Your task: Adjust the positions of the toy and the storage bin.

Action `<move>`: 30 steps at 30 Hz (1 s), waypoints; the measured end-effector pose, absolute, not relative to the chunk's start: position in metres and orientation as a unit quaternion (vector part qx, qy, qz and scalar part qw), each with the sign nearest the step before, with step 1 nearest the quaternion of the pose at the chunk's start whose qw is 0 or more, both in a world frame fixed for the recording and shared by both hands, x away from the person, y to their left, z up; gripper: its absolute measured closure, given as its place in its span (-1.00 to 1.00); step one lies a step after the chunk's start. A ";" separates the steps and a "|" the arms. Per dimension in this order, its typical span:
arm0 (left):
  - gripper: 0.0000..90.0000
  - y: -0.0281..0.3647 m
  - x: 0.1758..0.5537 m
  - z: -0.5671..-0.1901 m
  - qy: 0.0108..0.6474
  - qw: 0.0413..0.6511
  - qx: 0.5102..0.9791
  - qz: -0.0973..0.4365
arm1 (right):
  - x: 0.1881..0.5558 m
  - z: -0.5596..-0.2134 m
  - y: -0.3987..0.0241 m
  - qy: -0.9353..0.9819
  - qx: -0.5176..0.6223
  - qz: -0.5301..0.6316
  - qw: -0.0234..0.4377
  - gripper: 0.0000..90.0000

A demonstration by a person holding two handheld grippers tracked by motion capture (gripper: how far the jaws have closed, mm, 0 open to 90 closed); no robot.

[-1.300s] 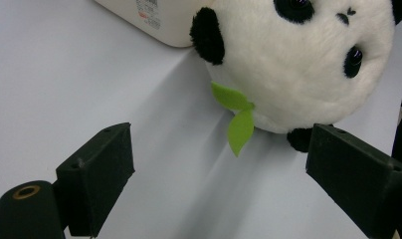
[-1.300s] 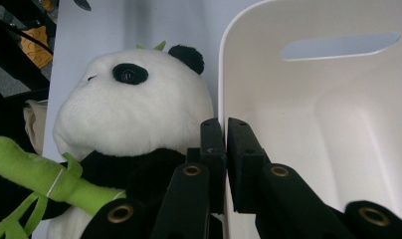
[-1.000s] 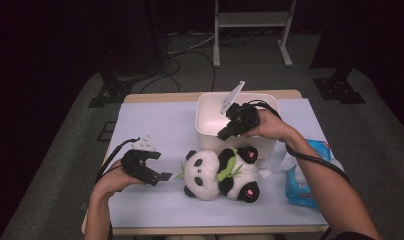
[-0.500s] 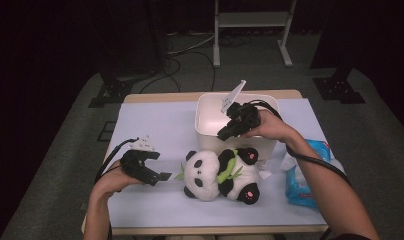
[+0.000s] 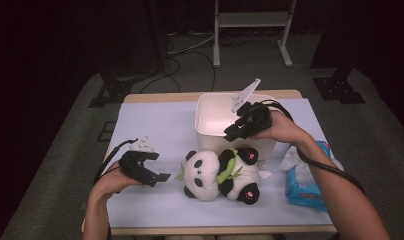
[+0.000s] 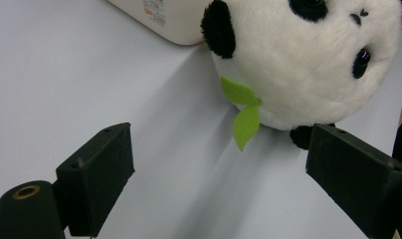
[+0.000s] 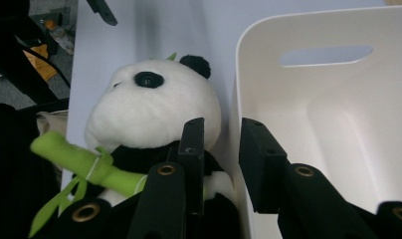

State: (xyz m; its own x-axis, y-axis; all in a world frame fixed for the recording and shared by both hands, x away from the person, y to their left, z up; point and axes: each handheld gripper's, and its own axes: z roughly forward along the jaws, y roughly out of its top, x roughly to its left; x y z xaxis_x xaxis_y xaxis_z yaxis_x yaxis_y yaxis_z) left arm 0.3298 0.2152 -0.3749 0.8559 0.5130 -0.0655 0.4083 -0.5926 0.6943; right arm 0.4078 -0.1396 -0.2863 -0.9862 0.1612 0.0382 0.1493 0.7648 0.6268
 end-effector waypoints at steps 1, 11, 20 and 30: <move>-0.77 0.215 0.330 -0.375 0.259 0.370 0.889 0.070 | 0.405 -0.285 -0.141 0.939 0.081 0.333 0.010 0.55; -0.77 0.215 0.326 -0.372 0.259 0.371 0.889 0.071 | 0.372 -0.289 -0.148 0.940 0.065 0.334 0.002 0.45; -0.77 0.214 0.326 -0.372 0.255 0.371 0.890 0.071 | 0.350 -0.307 -0.150 0.943 0.055 0.328 -0.015 0.37; -0.77 0.215 0.327 -0.373 0.257 0.370 0.890 0.068 | 0.333 -0.320 -0.138 0.949 0.025 0.313 -0.031 0.28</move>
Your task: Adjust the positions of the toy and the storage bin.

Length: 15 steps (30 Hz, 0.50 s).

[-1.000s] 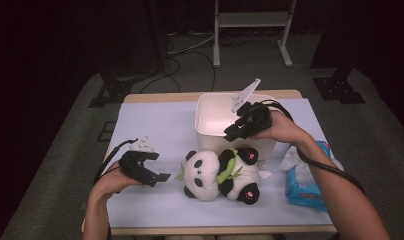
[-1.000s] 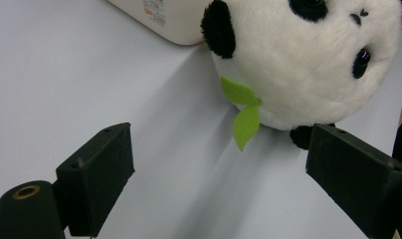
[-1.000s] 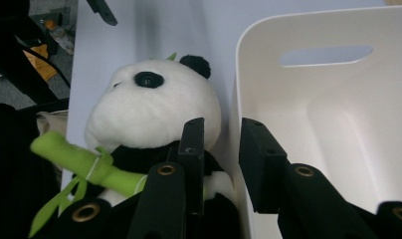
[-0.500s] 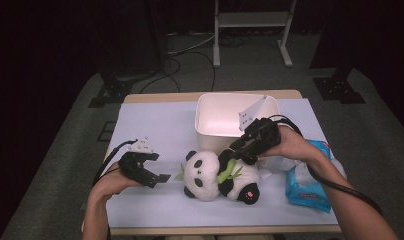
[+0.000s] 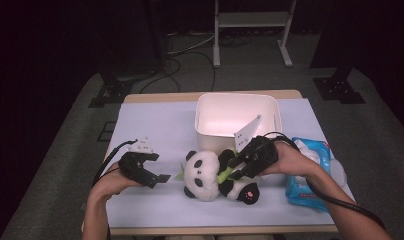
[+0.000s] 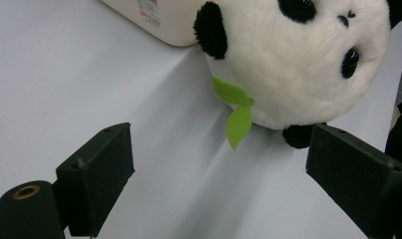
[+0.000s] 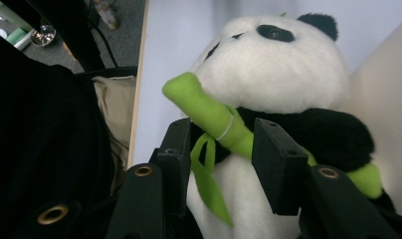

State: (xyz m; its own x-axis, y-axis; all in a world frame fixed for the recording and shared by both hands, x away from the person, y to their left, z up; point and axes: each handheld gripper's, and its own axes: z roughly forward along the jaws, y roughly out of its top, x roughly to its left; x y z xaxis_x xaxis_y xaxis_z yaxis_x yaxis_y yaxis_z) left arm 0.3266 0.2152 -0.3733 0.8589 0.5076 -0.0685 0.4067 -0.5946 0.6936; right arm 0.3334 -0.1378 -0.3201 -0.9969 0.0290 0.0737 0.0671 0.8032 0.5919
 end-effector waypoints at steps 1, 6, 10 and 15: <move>-0.77 0.215 0.327 -0.373 0.257 0.370 0.890 0.068 | 0.333 -0.321 -0.136 -0.949 -0.024 -0.313 0.031 0.27; -0.77 0.217 0.327 -0.373 0.256 0.370 0.891 0.067 | 0.333 -0.327 -0.126 -0.952 -0.013 -0.304 0.031 0.22; -0.77 0.218 0.326 -0.372 0.259 0.374 0.888 0.067 | 0.334 -0.329 -0.119 -0.953 -0.008 -0.300 0.027 0.21; -0.77 0.219 0.327 -0.372 0.258 0.372 0.889 0.067 | 0.332 -0.331 -0.112 -0.957 0.004 -0.289 0.025 0.16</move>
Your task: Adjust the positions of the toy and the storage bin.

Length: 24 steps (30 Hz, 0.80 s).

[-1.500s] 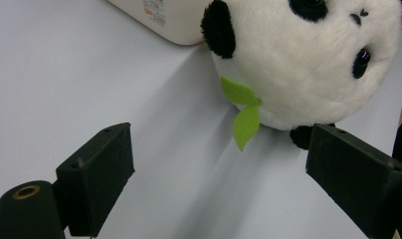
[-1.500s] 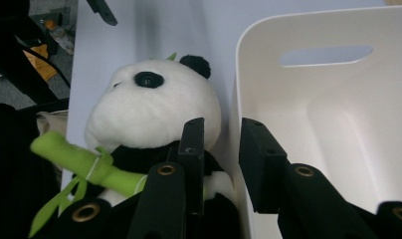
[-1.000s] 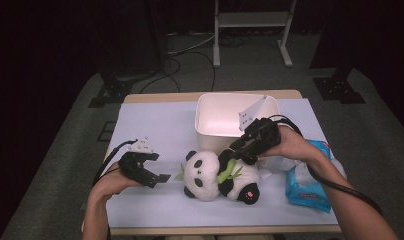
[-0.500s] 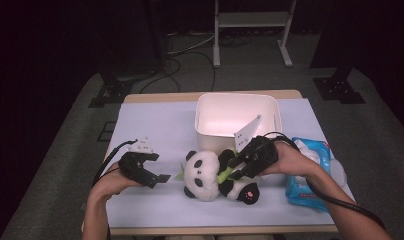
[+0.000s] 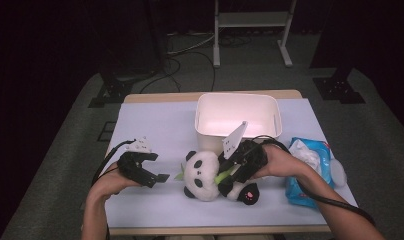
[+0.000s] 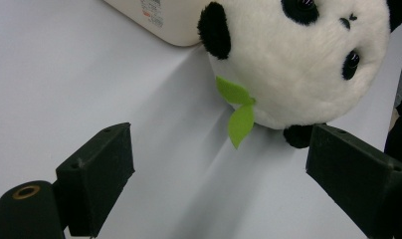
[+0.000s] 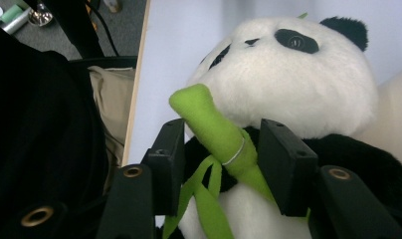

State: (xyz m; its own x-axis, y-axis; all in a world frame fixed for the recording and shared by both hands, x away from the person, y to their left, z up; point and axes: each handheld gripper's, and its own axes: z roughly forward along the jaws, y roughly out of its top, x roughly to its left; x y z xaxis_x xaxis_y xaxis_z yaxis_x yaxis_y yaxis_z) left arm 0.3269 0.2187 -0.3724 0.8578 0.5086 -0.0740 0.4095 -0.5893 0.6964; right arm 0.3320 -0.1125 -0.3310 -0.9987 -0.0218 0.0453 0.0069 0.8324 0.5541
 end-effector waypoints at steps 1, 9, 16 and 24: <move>-0.77 0.219 0.327 -0.373 0.259 0.373 0.889 0.066 | 0.332 -0.332 -0.112 -0.958 0.003 -0.285 0.021 0.16; -0.77 0.220 0.326 -0.372 0.263 0.378 0.885 0.067 | 0.339 -0.338 -0.106 -0.963 -0.002 -0.268 0.010 0.35; -0.77 0.222 0.327 -0.372 0.263 0.379 0.885 0.067 | 0.346 -0.339 -0.109 -0.962 -0.014 -0.271 0.020 0.51; -0.77 0.223 0.327 -0.372 0.263 0.379 0.885 0.067 | 0.347 -0.341 -0.109 -0.962 -0.025 -0.272 0.020 0.53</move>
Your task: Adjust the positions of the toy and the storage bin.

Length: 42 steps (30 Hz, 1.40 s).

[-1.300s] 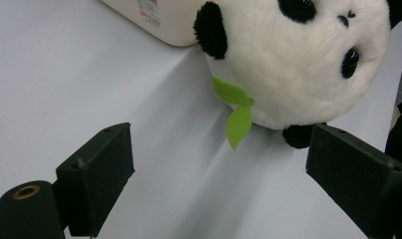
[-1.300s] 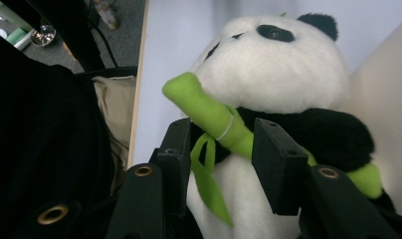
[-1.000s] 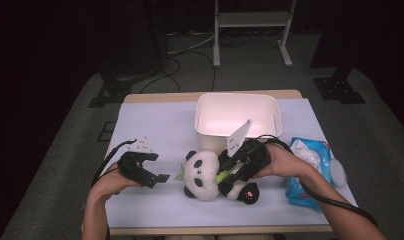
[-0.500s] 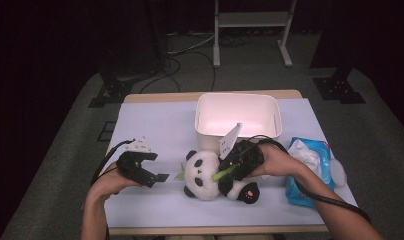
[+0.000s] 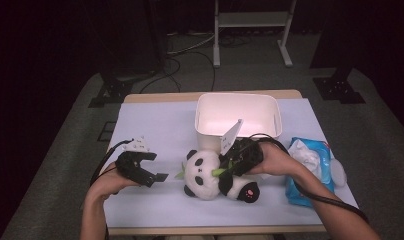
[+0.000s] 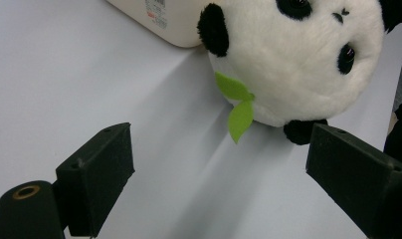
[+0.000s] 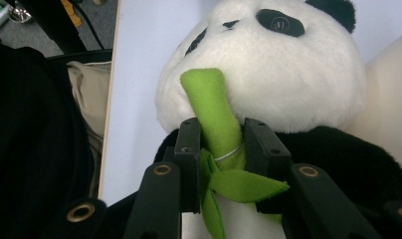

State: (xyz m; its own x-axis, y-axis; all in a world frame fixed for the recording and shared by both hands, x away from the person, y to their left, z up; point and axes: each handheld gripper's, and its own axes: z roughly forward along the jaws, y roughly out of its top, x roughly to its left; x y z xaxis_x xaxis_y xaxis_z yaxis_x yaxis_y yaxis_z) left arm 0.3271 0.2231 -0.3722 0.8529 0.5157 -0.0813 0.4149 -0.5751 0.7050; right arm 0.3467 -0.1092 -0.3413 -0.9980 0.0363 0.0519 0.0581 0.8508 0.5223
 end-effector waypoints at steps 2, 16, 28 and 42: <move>-0.77 0.223 0.327 -0.372 0.263 0.379 0.885 0.067 | 0.347 -0.342 -0.109 -0.961 -0.026 -0.274 0.017 0.53; -0.77 0.221 0.330 -0.378 0.267 0.376 0.885 0.062 | 0.344 -0.335 -0.112 -0.956 -0.010 -0.292 0.011 0.61; -0.77 0.225 0.332 -0.380 0.271 0.376 0.884 0.059 | 0.347 -0.319 -0.114 -0.954 -0.002 -0.300 0.030 0.61; -0.77 0.226 0.334 -0.383 0.272 0.378 0.883 0.056 | 0.341 -0.287 -0.124 -0.948 0.005 -0.317 0.030 0.61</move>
State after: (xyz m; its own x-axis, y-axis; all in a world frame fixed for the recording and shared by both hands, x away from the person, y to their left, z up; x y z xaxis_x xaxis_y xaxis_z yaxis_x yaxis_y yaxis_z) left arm 0.3344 0.2258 -0.3827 0.8454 0.5233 -0.1072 0.4388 -0.5658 0.6981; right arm 0.3409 -0.1241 -0.2873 -0.9982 -0.0291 0.0532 0.0087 0.7992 0.6010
